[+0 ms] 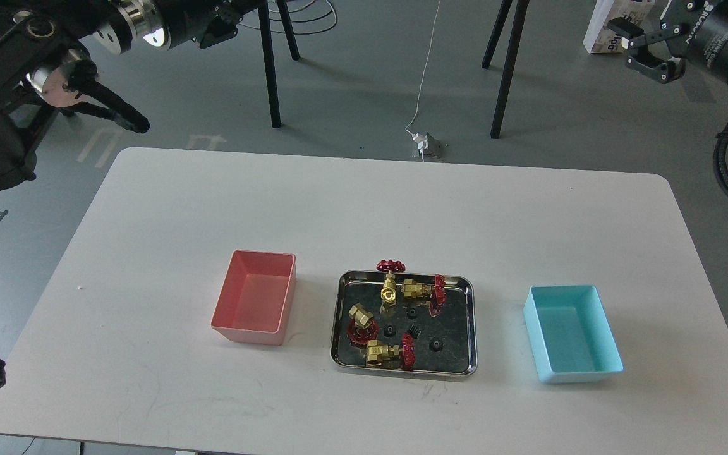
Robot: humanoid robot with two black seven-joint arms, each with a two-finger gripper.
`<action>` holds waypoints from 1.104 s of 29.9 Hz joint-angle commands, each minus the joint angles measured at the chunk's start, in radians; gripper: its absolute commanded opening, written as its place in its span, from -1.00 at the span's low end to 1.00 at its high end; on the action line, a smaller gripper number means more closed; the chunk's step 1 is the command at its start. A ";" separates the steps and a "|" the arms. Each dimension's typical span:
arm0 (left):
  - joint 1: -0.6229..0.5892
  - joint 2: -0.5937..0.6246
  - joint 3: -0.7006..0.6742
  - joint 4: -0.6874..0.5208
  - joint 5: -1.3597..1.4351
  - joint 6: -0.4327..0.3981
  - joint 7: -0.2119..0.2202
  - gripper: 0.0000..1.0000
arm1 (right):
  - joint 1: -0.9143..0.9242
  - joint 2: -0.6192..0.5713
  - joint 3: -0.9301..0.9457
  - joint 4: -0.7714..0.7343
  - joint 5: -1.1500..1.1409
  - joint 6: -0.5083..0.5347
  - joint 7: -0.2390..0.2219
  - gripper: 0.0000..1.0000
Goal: Place valve in pink box and gear in blue box
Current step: 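Raise the left arm from rest toward the table, then reach the left gripper to the brass valve on the steel tray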
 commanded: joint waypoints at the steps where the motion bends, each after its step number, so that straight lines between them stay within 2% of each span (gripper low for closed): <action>1: -0.006 0.003 -0.007 0.004 0.006 0.003 -0.045 1.00 | 0.002 0.004 0.002 0.003 0.000 -0.015 -0.019 0.99; 4: -0.009 0.003 -0.008 0.013 0.027 -0.007 -0.108 1.00 | 0.003 0.010 0.002 0.000 -0.001 -0.029 -0.019 0.99; 7: -0.029 0.026 -0.055 0.042 -0.025 -0.030 -0.123 1.00 | 0.005 0.008 0.003 0.000 0.000 -0.029 -0.018 0.99; 10: 0.003 0.009 -0.091 0.131 -0.112 -0.058 -0.129 1.00 | 0.007 0.005 0.017 0.001 0.000 -0.032 -0.012 0.99; 11: 0.031 -0.011 -0.086 0.143 -0.113 -0.061 -0.147 1.00 | 0.007 0.001 0.034 0.003 0.000 -0.035 -0.005 0.98; 12: 0.055 -0.031 -0.083 0.144 -0.113 -0.066 -0.184 1.00 | 0.005 0.001 0.043 0.001 -0.003 -0.047 0.004 0.98; 13: 0.087 -0.049 -0.082 0.144 -0.111 -0.076 -0.241 1.00 | 0.005 0.001 0.049 -0.002 -0.004 -0.065 0.016 0.99; 15: 0.137 -0.059 -0.048 0.122 -0.078 -0.111 -0.316 1.00 | 0.007 -0.001 0.054 -0.002 -0.018 -0.070 0.028 0.99; 18: 0.157 -0.022 0.016 0.014 0.053 -0.100 -0.329 1.00 | 0.007 -0.002 0.068 0.001 -0.033 -0.063 0.028 0.99; 22: 0.201 0.073 0.035 -0.186 0.263 0.015 -0.329 0.91 | 0.005 0.002 0.068 0.001 -0.033 -0.058 0.022 0.99; 25: 0.239 0.134 0.036 -0.370 0.535 0.109 -0.330 0.91 | 0.008 0.002 0.063 0.001 -0.036 -0.058 0.019 0.99; 27: 0.273 0.144 0.038 -0.442 0.761 0.191 -0.330 0.87 | 0.010 -0.001 0.066 0.003 -0.043 -0.058 0.019 0.98; 29: 0.322 0.136 0.044 -0.468 1.006 0.294 -0.327 0.87 | 0.013 -0.001 0.068 0.003 -0.052 -0.058 0.021 0.98; 31: 0.356 0.122 0.068 -0.472 1.197 0.354 -0.322 0.87 | 0.019 -0.001 0.069 0.003 -0.061 -0.058 0.021 0.98; 33: 0.378 0.099 0.111 -0.469 1.391 0.403 -0.300 0.87 | 0.020 -0.001 0.071 0.001 -0.069 -0.059 0.022 0.98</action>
